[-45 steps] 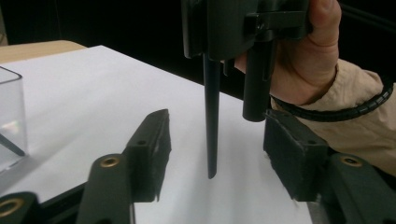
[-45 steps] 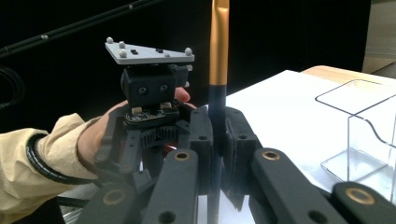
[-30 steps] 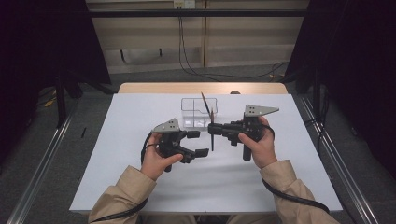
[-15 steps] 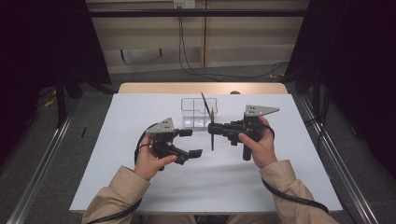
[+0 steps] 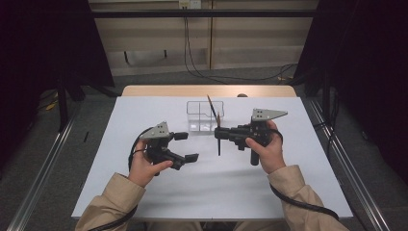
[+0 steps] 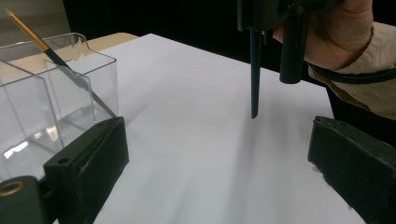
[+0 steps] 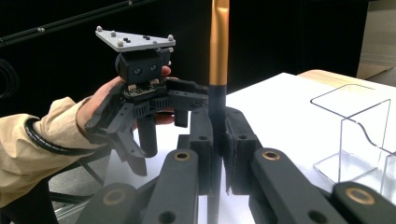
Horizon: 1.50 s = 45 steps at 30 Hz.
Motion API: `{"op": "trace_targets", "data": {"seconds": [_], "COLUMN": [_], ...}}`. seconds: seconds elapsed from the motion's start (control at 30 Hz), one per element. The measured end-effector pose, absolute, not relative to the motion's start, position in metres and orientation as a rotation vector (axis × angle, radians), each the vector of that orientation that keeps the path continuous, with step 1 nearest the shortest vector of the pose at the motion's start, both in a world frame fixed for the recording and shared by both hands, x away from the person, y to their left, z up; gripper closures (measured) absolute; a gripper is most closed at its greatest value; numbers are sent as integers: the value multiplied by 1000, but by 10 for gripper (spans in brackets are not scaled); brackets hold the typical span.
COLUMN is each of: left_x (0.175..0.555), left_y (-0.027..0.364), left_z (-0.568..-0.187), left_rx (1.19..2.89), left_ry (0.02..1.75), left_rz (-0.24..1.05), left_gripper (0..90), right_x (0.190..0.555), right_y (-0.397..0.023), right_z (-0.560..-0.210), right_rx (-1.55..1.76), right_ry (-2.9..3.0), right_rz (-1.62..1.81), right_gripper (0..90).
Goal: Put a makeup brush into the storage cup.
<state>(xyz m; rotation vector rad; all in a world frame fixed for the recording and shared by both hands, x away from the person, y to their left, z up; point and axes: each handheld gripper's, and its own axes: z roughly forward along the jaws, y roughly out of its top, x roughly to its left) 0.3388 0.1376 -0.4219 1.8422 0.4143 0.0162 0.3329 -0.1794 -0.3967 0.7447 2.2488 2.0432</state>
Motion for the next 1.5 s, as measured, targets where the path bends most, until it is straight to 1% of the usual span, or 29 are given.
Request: {"op": "trace_targets", "data": {"seconds": [0.53, 0.93, 1.2, 1.4, 1.5], "left_x": [337, 334, 332, 330, 328], "left_y": [160, 178, 192, 202, 206], "left_z": [-421, -420, -421, -420, -420], "left_rx": [1851, 1829, 1832, 1817, 1814], "left_ry": [445, 459, 474, 493, 495], "left_rz": [65, 84, 101, 91, 110], "left_gripper": [38, 8, 7, 7, 7], "right_x": [334, 333, 333, 334, 334], "right_y": [-179, -181, -182, -182, -183], "right_z": [-397, -397, -396, -396, -396], "right_rx": [733, 731, 726, 731, 734], "right_ry": [2255, 2253, 2247, 2245, 2243], "right_rz": [2027, 2026, 2027, 2020, 2019], "right_gripper": [840, 840, 840, 841, 840]}}
